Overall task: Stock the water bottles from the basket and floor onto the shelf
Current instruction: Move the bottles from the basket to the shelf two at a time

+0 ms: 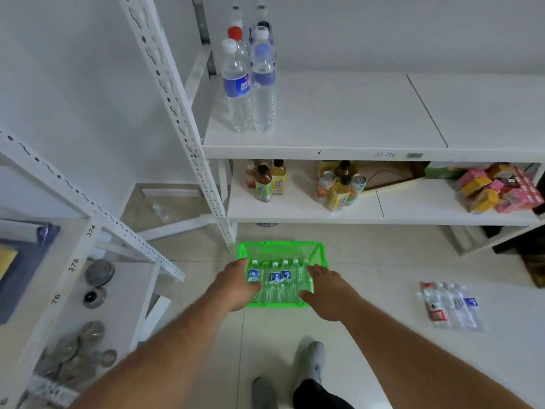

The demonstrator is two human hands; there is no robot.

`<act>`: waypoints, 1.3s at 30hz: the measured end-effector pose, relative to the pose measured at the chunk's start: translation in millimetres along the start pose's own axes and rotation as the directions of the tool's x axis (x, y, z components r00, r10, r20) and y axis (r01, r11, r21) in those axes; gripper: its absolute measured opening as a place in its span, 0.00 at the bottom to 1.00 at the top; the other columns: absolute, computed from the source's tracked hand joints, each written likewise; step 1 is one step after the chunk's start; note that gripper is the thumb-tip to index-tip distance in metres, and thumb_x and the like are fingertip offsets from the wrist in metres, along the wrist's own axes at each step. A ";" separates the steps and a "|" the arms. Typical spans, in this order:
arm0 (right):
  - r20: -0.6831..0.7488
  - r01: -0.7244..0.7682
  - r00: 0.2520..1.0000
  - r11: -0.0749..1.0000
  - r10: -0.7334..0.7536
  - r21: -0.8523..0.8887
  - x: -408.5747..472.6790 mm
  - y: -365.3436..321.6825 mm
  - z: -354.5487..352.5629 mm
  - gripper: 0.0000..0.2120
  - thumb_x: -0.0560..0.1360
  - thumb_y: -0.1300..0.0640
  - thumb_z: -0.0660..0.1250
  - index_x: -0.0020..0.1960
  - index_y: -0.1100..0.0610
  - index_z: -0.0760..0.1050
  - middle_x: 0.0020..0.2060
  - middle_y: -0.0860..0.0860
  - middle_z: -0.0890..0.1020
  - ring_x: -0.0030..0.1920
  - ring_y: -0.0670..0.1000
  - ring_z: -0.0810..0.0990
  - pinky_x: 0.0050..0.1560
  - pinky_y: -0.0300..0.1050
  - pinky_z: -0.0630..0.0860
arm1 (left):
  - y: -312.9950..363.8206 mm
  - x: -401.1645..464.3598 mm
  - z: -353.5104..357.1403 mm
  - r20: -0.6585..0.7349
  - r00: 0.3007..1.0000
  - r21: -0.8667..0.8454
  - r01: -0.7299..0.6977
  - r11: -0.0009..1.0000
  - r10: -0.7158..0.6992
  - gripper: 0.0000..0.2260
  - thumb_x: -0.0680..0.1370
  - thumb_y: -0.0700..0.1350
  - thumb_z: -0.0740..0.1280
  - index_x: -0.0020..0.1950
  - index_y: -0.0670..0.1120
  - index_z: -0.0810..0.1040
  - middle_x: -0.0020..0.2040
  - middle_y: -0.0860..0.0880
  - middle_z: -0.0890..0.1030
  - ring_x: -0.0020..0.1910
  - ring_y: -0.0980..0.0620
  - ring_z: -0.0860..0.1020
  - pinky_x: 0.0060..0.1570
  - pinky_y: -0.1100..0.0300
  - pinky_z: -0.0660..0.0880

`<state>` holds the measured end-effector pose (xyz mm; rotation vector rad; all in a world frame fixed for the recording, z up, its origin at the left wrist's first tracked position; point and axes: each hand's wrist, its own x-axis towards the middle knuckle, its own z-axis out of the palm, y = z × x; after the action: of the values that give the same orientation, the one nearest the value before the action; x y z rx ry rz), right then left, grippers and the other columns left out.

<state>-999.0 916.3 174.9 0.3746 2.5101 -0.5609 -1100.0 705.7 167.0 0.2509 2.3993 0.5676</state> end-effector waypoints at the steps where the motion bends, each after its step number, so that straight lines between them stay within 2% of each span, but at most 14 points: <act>1: 0.014 -0.009 1.000 1.000 0.009 0.009 3.7 0.5 4.1 0.35 0.80 0.42 0.60 0.80 0.57 0.54 0.77 0.56 0.62 0.75 0.58 0.63 0.73 0.49 0.60 | -3.5 2.8 4.1 0.010 1.000 -0.013 0.005 1.000 -0.005 0.35 0.74 0.55 0.70 0.78 0.50 0.60 0.76 0.45 0.66 0.72 0.44 0.69 0.69 0.52 0.68; 6: 0.078 -0.043 0.996 0.997 0.038 0.064 29.9 12.9 20.8 0.35 0.80 0.42 0.60 0.80 0.58 0.53 0.79 0.55 0.60 0.76 0.57 0.61 0.74 0.49 0.60 | -13.9 25.3 24.4 0.047 0.998 -0.065 0.055 0.996 -0.052 0.33 0.74 0.54 0.70 0.76 0.49 0.64 0.72 0.45 0.71 0.68 0.45 0.73 0.66 0.53 0.71; 12: 0.163 -0.083 0.985 0.986 0.059 0.143 77.2 40.7 37.6 0.36 0.80 0.42 0.61 0.81 0.58 0.52 0.79 0.56 0.60 0.76 0.56 0.62 0.73 0.48 0.62 | -19.0 61.1 49.1 0.083 0.980 -0.119 0.189 0.975 -0.180 0.36 0.74 0.54 0.71 0.78 0.47 0.61 0.75 0.44 0.68 0.70 0.47 0.70 0.66 0.59 0.67; 19: 0.227 -0.139 0.970 0.962 0.085 0.236 149.2 76.5 54.5 0.36 0.81 0.43 0.61 0.81 0.58 0.52 0.78 0.56 0.61 0.76 0.56 0.63 0.73 0.47 0.62 | -19.8 114.6 81.0 0.135 0.961 -0.180 0.264 0.948 -0.242 0.36 0.74 0.52 0.72 0.78 0.47 0.61 0.75 0.45 0.68 0.70 0.47 0.72 0.67 0.54 0.70; 23: 0.254 -0.181 0.960 0.951 0.116 0.250 194.7 95.2 73.1 0.36 0.80 0.43 0.62 0.80 0.57 0.53 0.77 0.56 0.63 0.75 0.56 0.65 0.72 0.47 0.64 | -25.6 155.1 106.2 0.140 0.959 -0.189 0.270 0.944 -0.246 0.34 0.74 0.52 0.71 0.77 0.47 0.63 0.73 0.46 0.70 0.67 0.48 0.74 0.65 0.56 0.71; 26: 0.276 -0.197 0.953 0.948 0.125 0.250 229.5 107.3 94.8 0.36 0.80 0.43 0.62 0.80 0.57 0.53 0.77 0.57 0.63 0.75 0.57 0.66 0.70 0.46 0.65 | -35.9 188.8 128.9 0.148 0.954 -0.190 0.288 0.939 -0.262 0.34 0.74 0.53 0.71 0.77 0.47 0.63 0.73 0.45 0.70 0.68 0.47 0.73 0.66 0.55 0.70; 29: 0.293 -0.228 0.945 0.936 0.146 0.270 262.9 114.9 121.8 0.36 0.80 0.43 0.63 0.80 0.56 0.54 0.77 0.57 0.64 0.73 0.58 0.68 0.63 0.44 0.69 | -48.9 223.7 154.5 0.148 0.951 -0.192 0.297 0.936 -0.271 0.33 0.73 0.53 0.71 0.76 0.47 0.64 0.72 0.45 0.72 0.65 0.47 0.76 0.63 0.57 0.72; 33: 0.301 -0.270 0.937 0.911 0.175 0.311 311.3 121.0 169.5 0.36 0.79 0.42 0.64 0.79 0.57 0.56 0.75 0.58 0.67 0.72 0.58 0.70 0.67 0.46 0.68 | -75.4 274.3 192.3 0.160 0.947 -0.209 0.307 0.928 -0.278 0.32 0.73 0.52 0.73 0.74 0.48 0.67 0.69 0.46 0.75 0.60 0.47 0.78 0.59 0.58 0.74; 36: 0.310 -0.305 0.929 0.889 0.199 0.342 351.4 127.6 212.0 0.36 0.79 0.41 0.64 0.79 0.56 0.57 0.74 0.59 0.69 0.68 0.59 0.74 0.64 0.46 0.71 | -101.3 313.4 223.1 0.143 0.942 -0.227 0.329 0.917 -0.303 0.31 0.73 0.51 0.73 0.72 0.46 0.68 0.67 0.45 0.76 0.59 0.46 0.79 0.58 0.55 0.76; 39: 0.312 -0.344 0.920 0.871 0.237 0.351 385.5 138.1 254.3 0.36 0.78 0.40 0.65 0.79 0.56 0.58 0.74 0.58 0.69 0.68 0.59 0.74 0.61 0.46 0.73 | -127.2 346.5 254.9 0.134 0.940 -0.227 0.338 0.913 -0.315 0.30 0.73 0.51 0.73 0.72 0.45 0.69 0.66 0.45 0.77 0.61 0.46 0.78 0.58 0.55 0.75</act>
<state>-1151.1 976.4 -278.6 0.7693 2.0246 -0.9347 -1208.5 787.4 -260.4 -0.2258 2.1864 0.6705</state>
